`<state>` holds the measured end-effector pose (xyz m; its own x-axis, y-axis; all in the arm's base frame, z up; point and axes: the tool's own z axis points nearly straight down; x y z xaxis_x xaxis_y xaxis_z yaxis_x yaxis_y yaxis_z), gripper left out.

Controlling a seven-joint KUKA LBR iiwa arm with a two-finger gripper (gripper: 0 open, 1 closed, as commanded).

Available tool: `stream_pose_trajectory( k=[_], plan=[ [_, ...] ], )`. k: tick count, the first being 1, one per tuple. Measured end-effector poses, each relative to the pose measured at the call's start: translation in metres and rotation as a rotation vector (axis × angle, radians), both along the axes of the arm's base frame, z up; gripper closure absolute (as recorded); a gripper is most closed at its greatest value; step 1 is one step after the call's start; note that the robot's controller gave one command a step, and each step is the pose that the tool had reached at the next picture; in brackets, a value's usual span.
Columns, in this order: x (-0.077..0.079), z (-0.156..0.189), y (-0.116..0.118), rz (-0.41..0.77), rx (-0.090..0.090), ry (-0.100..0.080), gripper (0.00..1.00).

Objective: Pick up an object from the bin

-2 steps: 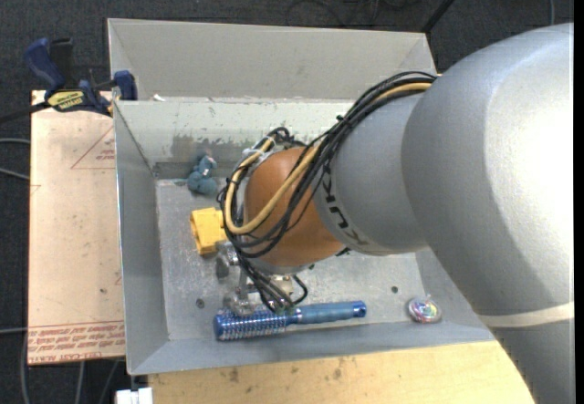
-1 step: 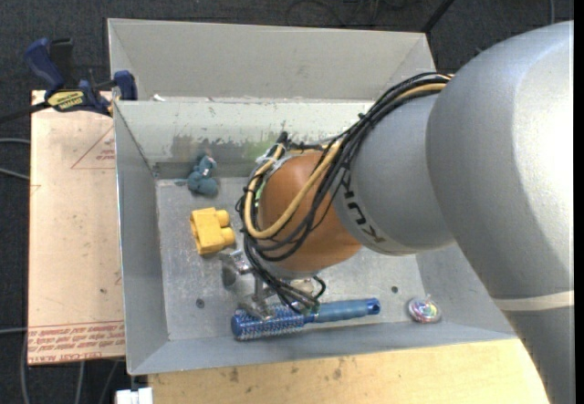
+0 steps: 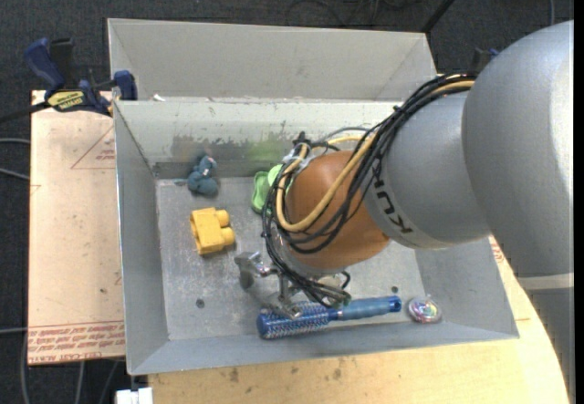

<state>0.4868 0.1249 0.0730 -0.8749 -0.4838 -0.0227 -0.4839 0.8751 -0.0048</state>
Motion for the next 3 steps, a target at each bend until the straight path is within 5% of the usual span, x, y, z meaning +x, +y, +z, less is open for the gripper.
stream_pose_trajectory(
  k=[1,2,3],
  plan=[
    [0.0,0.0,-0.02,0.052,-0.001,-0.001,0.0],
    [0.0,0.003,-0.033,0.396,-0.007,-0.005,0.0],
    [0.0,0.001,-0.044,0.404,-0.007,-0.007,0.0]
  ],
)
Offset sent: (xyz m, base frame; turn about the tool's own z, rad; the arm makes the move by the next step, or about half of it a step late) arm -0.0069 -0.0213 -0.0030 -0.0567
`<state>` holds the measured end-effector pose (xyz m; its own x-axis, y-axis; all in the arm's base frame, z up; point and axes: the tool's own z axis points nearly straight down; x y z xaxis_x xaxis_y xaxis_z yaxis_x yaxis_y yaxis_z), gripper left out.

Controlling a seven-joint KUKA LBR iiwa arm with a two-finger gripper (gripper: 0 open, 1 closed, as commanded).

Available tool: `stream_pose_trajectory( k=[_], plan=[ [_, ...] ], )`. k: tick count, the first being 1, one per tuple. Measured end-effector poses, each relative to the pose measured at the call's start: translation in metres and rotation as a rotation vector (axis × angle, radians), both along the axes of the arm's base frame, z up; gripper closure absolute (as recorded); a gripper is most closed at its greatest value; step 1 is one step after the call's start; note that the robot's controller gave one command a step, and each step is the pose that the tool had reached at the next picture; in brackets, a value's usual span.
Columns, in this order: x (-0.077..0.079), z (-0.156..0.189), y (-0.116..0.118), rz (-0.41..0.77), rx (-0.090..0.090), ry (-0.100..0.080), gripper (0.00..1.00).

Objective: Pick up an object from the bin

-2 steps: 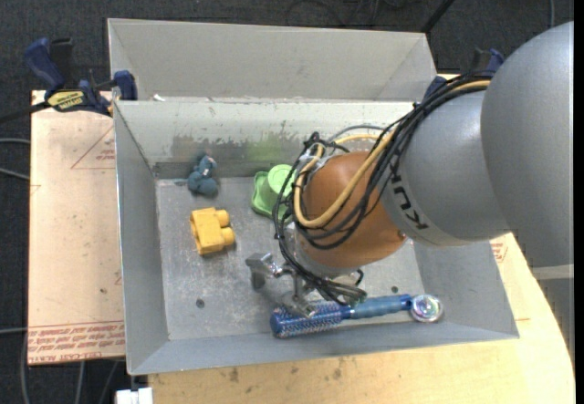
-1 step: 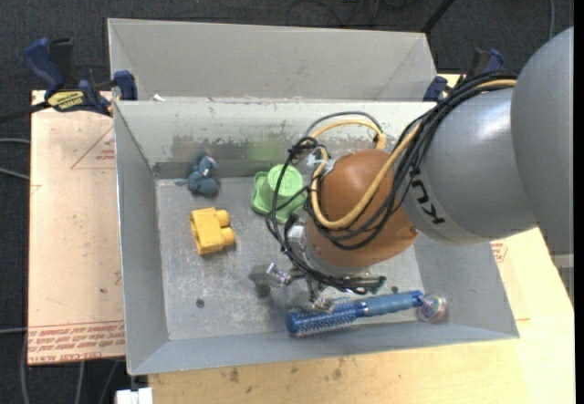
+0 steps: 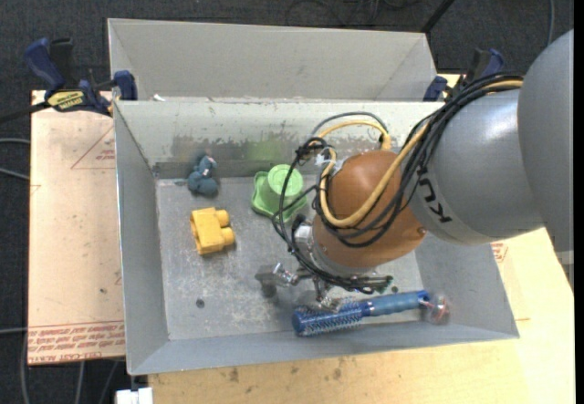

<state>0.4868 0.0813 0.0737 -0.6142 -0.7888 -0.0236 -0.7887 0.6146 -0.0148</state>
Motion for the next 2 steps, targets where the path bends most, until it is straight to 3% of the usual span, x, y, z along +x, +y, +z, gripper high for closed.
stream_pose_trajectory(
  k=[1,2],
  plan=[
    [-0.001,-0.001,-0.011,0.358,-0.008,0.0,0.0],
    [-0.002,0.003,-0.027,0.675,-0.016,0.014,0.0]
  ],
)
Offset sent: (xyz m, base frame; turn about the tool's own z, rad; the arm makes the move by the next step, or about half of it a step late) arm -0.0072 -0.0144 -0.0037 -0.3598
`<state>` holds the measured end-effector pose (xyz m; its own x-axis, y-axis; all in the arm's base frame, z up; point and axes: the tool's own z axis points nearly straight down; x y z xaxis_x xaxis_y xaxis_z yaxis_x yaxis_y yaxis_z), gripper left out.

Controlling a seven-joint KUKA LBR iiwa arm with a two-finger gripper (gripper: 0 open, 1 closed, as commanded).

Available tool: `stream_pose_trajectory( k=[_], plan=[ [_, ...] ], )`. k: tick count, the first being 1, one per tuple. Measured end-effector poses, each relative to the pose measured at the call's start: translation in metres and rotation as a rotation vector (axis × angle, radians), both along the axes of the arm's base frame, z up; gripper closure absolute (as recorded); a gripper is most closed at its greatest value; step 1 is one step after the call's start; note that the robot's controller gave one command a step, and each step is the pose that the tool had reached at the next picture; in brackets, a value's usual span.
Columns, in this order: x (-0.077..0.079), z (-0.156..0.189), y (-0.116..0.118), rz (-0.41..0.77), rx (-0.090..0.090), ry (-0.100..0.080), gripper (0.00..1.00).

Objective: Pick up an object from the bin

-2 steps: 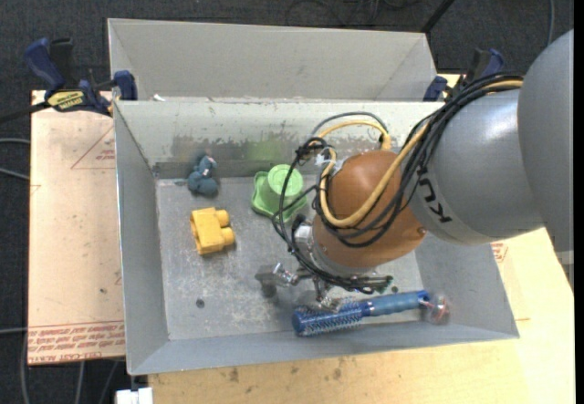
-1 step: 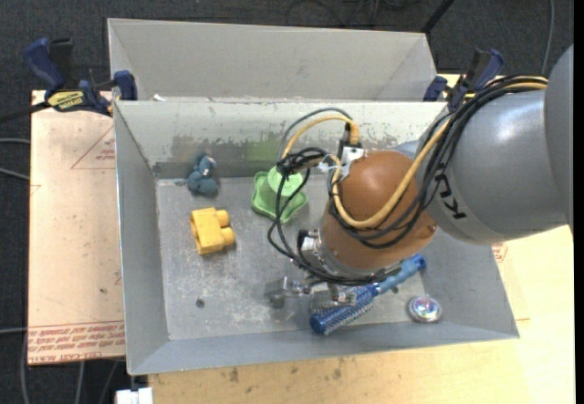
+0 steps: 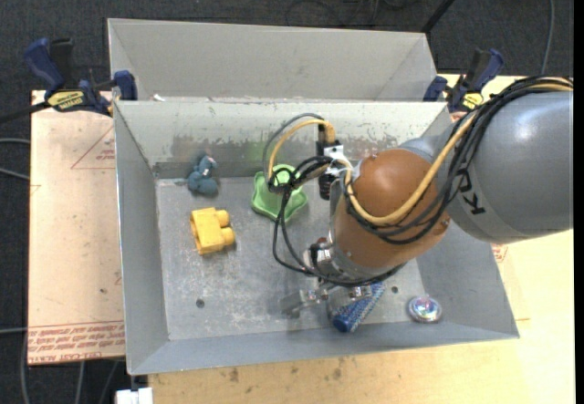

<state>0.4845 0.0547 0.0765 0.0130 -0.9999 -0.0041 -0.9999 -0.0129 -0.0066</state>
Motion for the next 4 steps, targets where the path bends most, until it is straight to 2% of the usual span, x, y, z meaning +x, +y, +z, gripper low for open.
stream_pose_trajectory(
  k=[1,2,3,4],
  plan=[
    [0.041,0.081,0.062,0.254,0.0,0.001,0.0],
    [0.045,0.035,0.151,0.444,0.001,0.006,0.0],
    [0.031,0.056,0.074,0.785,-0.005,0.006,0.0],
    [0.066,0.029,0.126,0.971,-0.001,0.003,0.0]
  ],
)
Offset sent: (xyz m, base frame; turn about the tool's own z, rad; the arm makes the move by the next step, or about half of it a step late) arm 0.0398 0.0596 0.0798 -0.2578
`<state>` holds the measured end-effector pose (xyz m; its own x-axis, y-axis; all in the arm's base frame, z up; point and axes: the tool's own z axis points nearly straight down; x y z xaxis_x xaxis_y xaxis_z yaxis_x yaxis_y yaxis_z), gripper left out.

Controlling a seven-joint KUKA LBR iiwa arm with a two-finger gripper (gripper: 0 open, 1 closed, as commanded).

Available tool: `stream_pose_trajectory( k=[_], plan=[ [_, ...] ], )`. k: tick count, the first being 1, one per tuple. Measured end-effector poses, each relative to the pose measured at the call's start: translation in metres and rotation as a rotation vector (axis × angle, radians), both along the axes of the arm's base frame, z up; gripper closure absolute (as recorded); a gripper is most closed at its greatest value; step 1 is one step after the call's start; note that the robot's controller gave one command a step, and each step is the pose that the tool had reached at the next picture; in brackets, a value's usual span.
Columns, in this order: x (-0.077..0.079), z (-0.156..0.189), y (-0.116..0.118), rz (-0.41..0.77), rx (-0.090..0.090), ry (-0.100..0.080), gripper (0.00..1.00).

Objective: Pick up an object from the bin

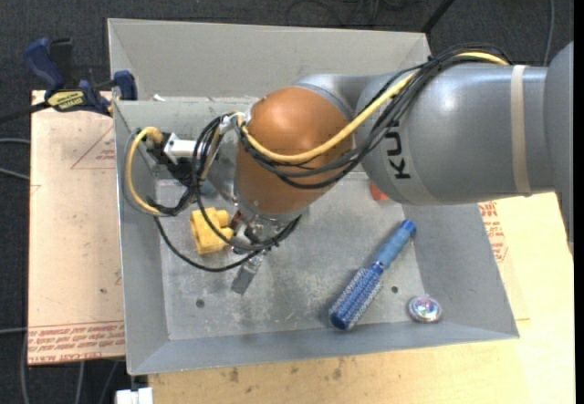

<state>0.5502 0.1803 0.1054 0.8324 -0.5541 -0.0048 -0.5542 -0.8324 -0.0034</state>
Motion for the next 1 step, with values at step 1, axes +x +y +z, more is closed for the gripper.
stream_pose_trajectory(
  k=[1],
  plan=[
    [0.0124,-0.0367,0.0109,-0.055,-0.003,0.0,0.0]
  ],
)
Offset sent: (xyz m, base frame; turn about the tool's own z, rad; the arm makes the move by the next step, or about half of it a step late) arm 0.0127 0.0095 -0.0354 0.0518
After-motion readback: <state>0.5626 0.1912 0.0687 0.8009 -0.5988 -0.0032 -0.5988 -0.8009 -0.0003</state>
